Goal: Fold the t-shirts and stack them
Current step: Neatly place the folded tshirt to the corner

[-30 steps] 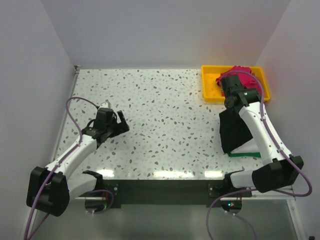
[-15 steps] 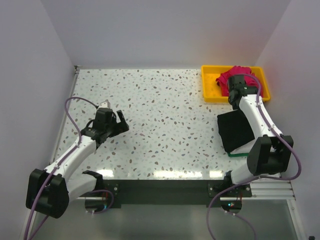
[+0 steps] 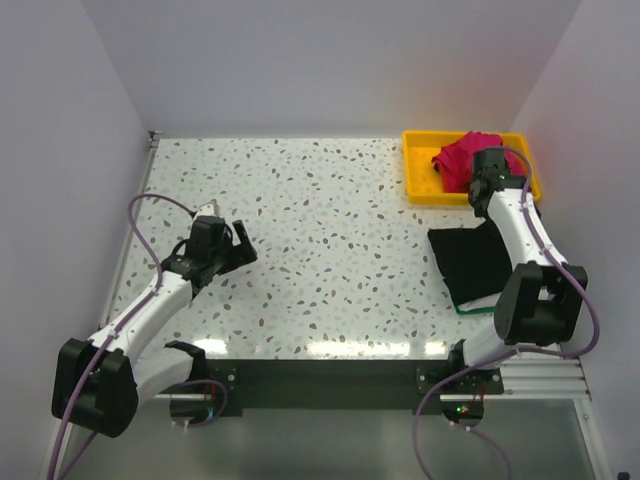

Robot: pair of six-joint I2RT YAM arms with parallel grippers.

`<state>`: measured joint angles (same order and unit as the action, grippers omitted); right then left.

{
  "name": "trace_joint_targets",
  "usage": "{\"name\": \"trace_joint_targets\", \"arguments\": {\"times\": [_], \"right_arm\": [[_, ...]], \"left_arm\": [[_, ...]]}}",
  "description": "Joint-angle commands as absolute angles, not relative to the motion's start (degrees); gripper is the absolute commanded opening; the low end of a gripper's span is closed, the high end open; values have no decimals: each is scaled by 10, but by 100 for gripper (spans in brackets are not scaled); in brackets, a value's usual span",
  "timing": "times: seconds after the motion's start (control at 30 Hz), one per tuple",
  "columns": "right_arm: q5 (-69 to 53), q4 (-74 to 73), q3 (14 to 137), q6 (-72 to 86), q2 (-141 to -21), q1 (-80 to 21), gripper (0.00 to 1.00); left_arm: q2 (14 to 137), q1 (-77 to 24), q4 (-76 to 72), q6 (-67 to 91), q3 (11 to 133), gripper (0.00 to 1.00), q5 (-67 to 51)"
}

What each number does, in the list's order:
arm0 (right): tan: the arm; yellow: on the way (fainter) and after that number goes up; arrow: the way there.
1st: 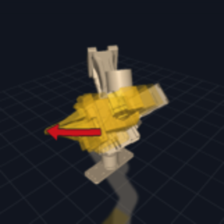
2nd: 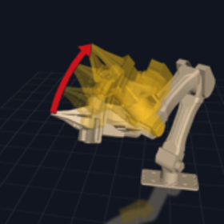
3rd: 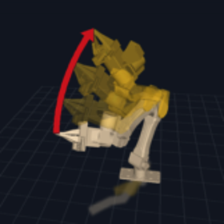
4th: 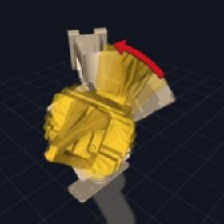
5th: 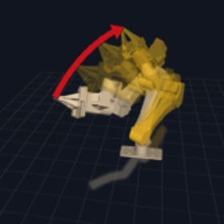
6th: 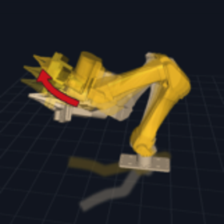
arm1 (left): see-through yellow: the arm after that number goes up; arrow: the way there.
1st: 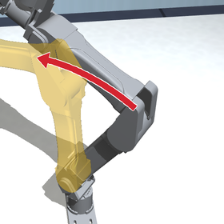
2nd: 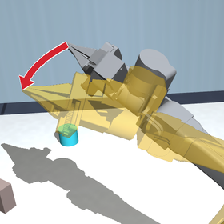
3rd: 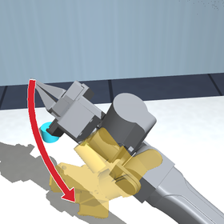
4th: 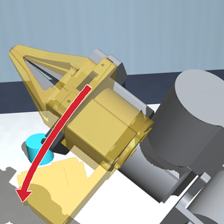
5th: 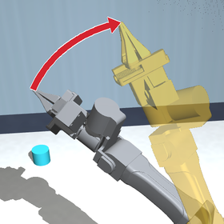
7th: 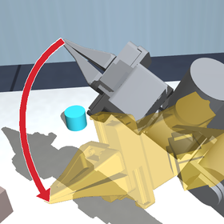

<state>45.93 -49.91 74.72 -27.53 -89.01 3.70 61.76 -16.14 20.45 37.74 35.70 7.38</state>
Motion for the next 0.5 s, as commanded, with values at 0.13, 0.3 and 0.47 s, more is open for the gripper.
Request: {"name": "trace_joint_targets", "arguments": {"times": [0.13, 0.3, 0.47], "right_arm": [[496, -476, 765, -257, -884, 41, 95], [477, -446, 781, -192, -864, 42, 99], [431, -394, 784, -97, -790, 42, 99]], "left_arm": [[607, -158, 197, 366, 358, 100, 94], [608, -158, 199, 366, 358, 100, 96], [601, -158, 205, 369, 360, 100, 105]]}}
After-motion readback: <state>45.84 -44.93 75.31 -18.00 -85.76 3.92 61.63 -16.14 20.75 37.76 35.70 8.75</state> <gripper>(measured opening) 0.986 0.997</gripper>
